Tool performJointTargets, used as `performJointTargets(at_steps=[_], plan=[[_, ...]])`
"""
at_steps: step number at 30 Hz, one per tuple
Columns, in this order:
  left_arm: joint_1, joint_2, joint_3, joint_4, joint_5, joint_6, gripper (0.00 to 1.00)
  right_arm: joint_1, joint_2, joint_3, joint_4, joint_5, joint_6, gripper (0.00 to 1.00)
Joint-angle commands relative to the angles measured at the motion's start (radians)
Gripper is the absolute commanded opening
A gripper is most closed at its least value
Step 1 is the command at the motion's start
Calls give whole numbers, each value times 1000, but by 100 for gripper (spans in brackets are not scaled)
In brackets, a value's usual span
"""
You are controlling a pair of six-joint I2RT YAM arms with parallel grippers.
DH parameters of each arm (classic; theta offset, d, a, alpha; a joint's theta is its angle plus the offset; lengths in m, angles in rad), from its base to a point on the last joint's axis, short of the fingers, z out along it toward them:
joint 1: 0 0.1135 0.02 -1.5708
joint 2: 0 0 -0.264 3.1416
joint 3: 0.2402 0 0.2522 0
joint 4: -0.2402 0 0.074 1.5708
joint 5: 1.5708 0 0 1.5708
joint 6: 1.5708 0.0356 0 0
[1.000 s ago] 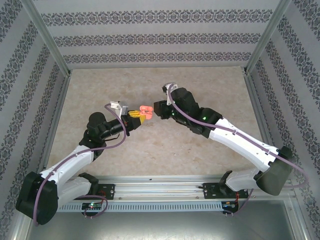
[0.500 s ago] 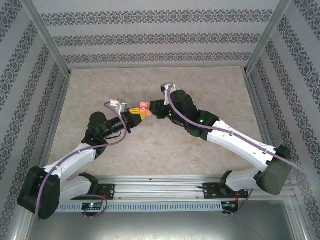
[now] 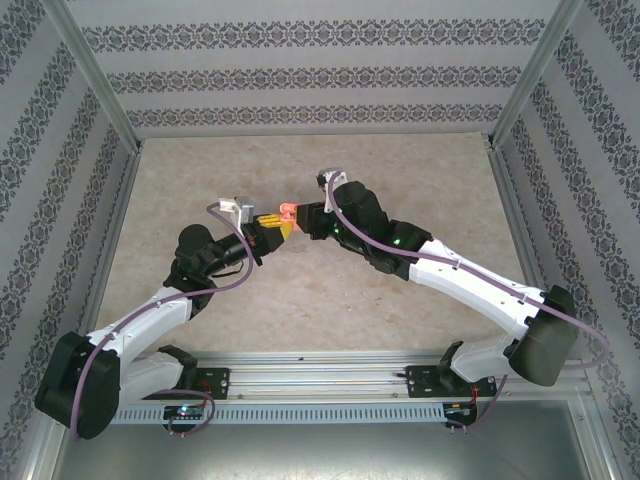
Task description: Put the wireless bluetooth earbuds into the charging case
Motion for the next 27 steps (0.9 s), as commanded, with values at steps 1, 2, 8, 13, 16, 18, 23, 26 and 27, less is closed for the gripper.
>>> performJointTargets(at_steps=[1,2,8,13,16,18,23,26,27], plan=[[-14,-6,29,75,0,-15,0,10,10,-17,22,1,3,26],[-15,-6,29,74,0,-14,0,11,10,-18,20,-1,3,26],[-14,-1,38,73,-2,-10,0,11,2,-22,-4,-29,16,26],[-14,7,45,68,-2,-5,0,14,-2,-17,-46,-42,61,28],[-14,13,49,68,-2,-5,0,14,5,-4,-90,-43,89,30],[-13,16,54,70,1,-5,0,14,14,9,-123,-45,102,31],[-14,18,56,77,3,-9,0,14,31,43,-162,-64,127,34],[-15,17,51,84,2,-14,0,12,40,71,-185,-77,135,37],[-14,18,49,88,2,-16,0,11,42,81,-194,-79,137,38]])
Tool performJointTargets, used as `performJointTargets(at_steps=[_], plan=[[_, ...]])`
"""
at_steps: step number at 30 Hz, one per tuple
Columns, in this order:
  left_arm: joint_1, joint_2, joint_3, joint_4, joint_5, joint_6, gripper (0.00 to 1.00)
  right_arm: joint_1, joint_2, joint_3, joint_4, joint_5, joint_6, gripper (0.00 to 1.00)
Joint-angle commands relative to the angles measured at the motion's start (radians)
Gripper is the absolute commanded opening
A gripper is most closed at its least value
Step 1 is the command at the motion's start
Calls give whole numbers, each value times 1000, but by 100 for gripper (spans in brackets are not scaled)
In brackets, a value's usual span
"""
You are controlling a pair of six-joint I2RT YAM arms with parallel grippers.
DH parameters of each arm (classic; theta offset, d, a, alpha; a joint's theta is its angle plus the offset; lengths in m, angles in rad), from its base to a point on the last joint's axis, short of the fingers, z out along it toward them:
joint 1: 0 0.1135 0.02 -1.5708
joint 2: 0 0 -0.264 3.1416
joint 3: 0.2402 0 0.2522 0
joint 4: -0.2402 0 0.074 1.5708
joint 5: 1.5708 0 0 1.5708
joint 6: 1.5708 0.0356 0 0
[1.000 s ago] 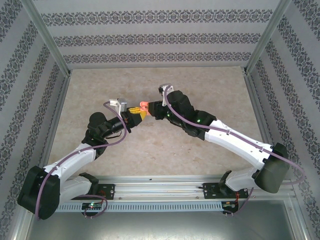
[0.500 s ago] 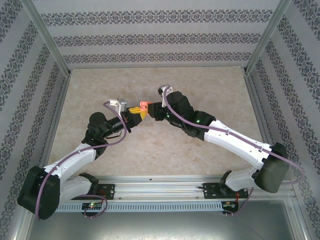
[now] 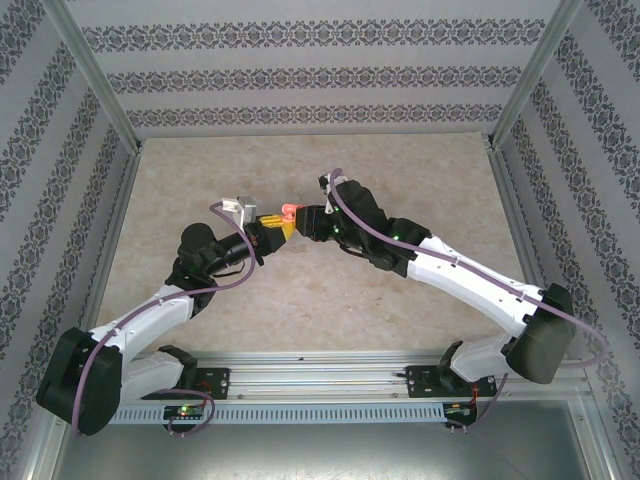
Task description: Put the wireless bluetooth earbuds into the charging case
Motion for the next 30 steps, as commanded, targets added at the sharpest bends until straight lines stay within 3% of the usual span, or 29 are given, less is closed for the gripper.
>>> performJointTargets(at_steps=[1,30], plan=[[-9,-7,41,92,0,-18,0,12,23,45,-82,-53,24,39],[-10,-4,9,150,25,-53,0,-6,0,219,-172,-141,26,55]])
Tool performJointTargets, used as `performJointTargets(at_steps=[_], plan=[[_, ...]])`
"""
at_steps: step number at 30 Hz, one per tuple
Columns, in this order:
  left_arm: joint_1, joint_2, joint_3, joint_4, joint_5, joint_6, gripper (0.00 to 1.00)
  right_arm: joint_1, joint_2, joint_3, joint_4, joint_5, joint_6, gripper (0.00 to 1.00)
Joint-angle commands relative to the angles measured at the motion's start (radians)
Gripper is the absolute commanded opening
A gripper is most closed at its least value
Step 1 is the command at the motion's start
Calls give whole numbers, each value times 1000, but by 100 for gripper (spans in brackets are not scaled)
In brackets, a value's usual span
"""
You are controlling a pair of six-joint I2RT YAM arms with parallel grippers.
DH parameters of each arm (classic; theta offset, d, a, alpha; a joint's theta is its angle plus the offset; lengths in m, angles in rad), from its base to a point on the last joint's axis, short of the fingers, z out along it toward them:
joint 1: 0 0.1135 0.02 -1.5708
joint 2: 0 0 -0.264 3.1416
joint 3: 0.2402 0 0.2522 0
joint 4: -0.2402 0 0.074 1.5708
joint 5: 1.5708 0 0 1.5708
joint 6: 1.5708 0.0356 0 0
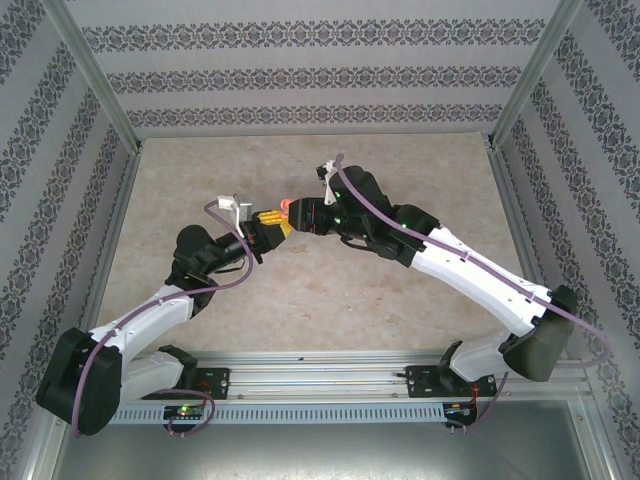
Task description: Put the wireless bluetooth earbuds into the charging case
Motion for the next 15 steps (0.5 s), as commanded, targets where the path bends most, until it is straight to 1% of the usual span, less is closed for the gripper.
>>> performJointTargets(at_steps=[1,9,15], plan=[[-10,-4,8,41,3,-11,0,-8,-17,54,-7,-61,4,56],[-10,-5,7,42,7,-6,0,-51,-51,60,-7,-160,26,58],[-10,-11,10,51,47,3,0,-169,-109,-3,5,-252,43,58]])
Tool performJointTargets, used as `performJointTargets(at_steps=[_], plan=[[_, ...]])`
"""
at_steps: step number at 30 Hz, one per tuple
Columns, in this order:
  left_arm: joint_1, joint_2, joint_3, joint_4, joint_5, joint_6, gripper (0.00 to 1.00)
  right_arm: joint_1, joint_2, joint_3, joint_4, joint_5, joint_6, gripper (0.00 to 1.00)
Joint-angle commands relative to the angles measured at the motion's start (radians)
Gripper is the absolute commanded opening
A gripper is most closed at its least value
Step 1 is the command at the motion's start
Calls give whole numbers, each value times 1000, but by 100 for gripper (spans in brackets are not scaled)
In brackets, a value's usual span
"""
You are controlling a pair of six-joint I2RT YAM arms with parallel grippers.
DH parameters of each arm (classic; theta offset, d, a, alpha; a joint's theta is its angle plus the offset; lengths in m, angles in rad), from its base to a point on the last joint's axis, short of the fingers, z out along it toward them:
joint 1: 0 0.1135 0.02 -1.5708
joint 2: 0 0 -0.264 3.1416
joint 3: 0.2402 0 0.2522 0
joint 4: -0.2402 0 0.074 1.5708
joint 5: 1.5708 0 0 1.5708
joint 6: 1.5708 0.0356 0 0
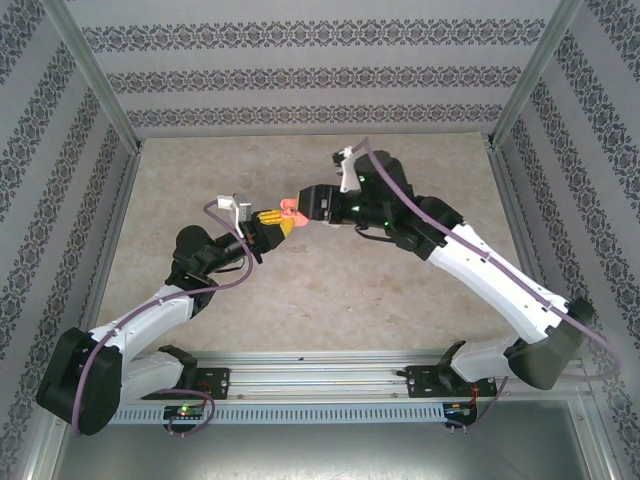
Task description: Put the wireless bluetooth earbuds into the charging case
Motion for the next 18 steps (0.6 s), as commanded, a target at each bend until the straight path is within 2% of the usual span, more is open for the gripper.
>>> performJointTargets(at_steps=[1,6,9,13,18], plan=[[-10,-14,13,41,54,10,0,-71,-53,-37,15,-87,24,58],[-11,-24,9,108,136,13,0,-190,-50,-68,35,-233,56,49],[-10,-10,24,152,188,-10,0,-231,-24,-92,96,-366,98,41],[-10,31,59,199,232,-49,0,-238,23,-116,168,-489,140,36],[-10,103,82,304,252,-110,0,-233,34,-185,306,-556,215,33]])
